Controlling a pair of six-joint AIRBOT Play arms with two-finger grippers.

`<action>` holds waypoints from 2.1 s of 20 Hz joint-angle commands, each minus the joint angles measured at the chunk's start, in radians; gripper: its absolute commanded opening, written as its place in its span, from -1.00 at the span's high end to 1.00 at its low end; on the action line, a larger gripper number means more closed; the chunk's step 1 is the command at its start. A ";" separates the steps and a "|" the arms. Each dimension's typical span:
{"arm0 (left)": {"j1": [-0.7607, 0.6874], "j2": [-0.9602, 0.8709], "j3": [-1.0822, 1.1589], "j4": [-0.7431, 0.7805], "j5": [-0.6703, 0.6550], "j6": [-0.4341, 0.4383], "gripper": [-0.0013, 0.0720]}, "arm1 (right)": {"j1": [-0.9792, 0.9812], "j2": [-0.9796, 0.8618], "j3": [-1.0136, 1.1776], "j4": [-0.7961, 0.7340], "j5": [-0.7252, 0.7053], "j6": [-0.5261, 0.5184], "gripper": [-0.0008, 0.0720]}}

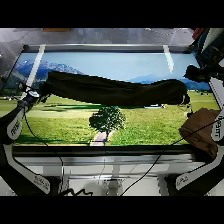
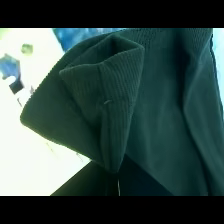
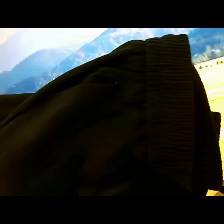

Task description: Fold the clothes and pants, and hang the long-sleeved shirts on hangers.

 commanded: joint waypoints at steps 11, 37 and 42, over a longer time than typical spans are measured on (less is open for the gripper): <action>-0.031 0.523 0.079 0.652 -0.403 0.237 0.89 | 0.603 -0.003 0.000 0.078 -0.347 0.001 0.91; -0.104 0.769 0.075 0.549 -0.780 0.267 0.89 | 1.188 -0.264 0.039 0.204 -0.599 0.138 0.92; -0.168 0.682 0.072 0.544 -0.882 0.269 0.90 | 0.967 -0.158 0.039 0.066 -0.261 0.131 0.92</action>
